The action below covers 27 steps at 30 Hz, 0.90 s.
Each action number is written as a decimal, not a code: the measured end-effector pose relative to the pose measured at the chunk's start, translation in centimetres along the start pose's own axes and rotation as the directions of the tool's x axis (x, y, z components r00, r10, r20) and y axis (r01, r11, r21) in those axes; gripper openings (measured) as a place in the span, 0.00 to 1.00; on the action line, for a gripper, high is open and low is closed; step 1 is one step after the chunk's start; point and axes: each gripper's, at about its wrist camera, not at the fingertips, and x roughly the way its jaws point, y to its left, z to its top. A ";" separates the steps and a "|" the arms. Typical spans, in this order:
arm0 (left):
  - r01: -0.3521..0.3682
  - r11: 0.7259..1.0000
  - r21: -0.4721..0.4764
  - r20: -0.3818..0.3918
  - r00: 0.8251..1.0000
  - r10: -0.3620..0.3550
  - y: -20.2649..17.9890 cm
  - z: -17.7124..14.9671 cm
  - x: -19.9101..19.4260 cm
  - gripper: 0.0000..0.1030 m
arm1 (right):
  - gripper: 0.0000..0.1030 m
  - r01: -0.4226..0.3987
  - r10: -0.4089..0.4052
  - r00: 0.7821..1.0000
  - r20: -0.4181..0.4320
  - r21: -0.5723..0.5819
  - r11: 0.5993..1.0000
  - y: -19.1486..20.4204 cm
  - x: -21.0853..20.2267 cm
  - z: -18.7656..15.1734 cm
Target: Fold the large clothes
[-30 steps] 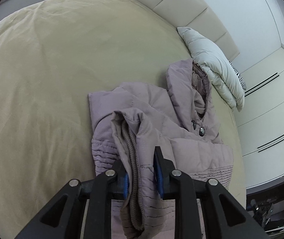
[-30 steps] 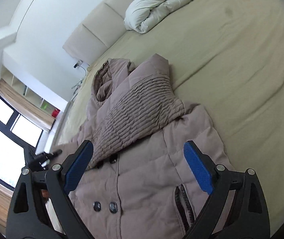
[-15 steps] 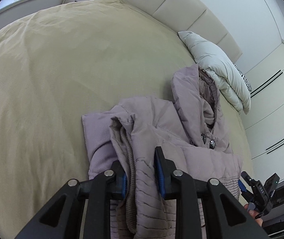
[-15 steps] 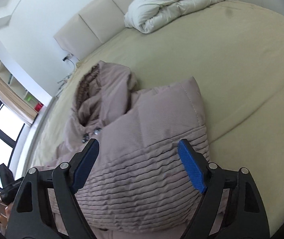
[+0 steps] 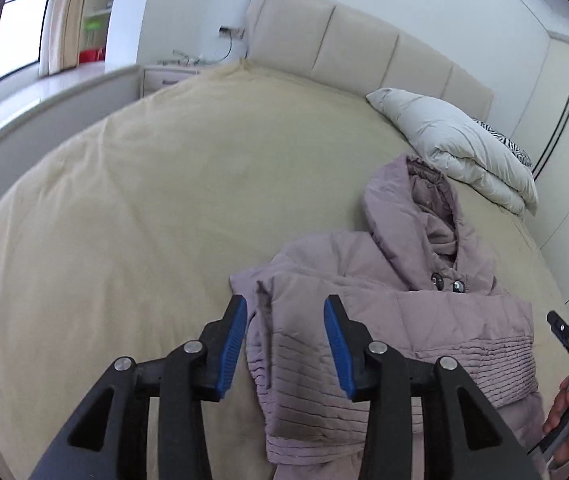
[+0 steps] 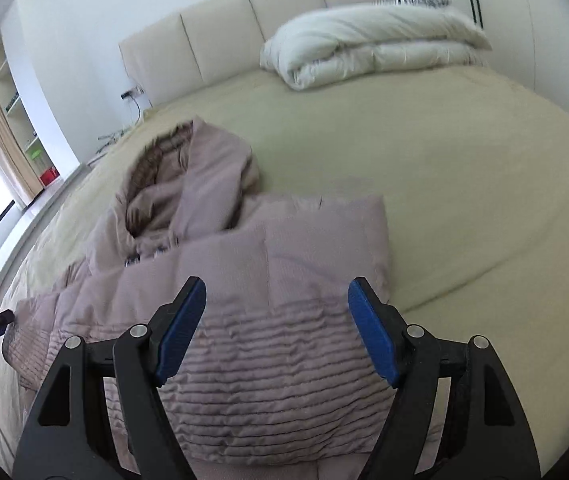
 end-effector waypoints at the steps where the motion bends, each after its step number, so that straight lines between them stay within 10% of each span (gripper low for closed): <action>1: 0.019 0.999 0.048 0.006 1.000 -0.019 -1.5 0.1 -0.2 0.41 | 0.71 0.018 -0.017 1.000 0.025 -0.019 1.000 0.3 -0.5 0.7; 4: 0.049 0.977 0.208 -0.014 0.999 -0.047 -6.0 -0.4 1.5 0.41 | 0.71 0.046 -0.046 0.999 0.003 -0.049 0.998 0.7 0.9 1.6; 8: 0.087 0.980 0.180 -0.138 0.988 -0.062 -7.0 -2.3 6.5 0.41 | 0.75 0.140 -0.142 0.976 -0.166 -0.022 0.990 -1.4 5.7 -0.4; 12: 0.069 0.977 0.203 -0.120 0.992 -0.045 -6.9 -3.7 8.3 0.41 | 0.80 0.017 0.012 0.979 -0.203 0.140 0.990 -4.8 7.5 -2.6; 15: 0.064 0.972 0.228 -0.126 0.991 -0.035 -7.1 -3.7 8.2 0.41 | 0.80 0.048 -0.033 0.975 -0.222 0.065 0.997 -3.8 7.6 -1.9; 23: 0.062 0.967 0.248 -0.109 0.993 -0.036 -7.0 -4.2 8.5 0.42 | 0.77 -0.010 0.013 0.999 0.033 -0.092 0.996 2.2 0.5 -0.9; 27: 0.060 0.975 0.215 -0.130 0.991 -0.032 -7.2 -3.4 7.6 0.42 | 0.79 -0.029 -0.008 0.984 -0.179 -0.206 0.978 3.9 5.8 -3.8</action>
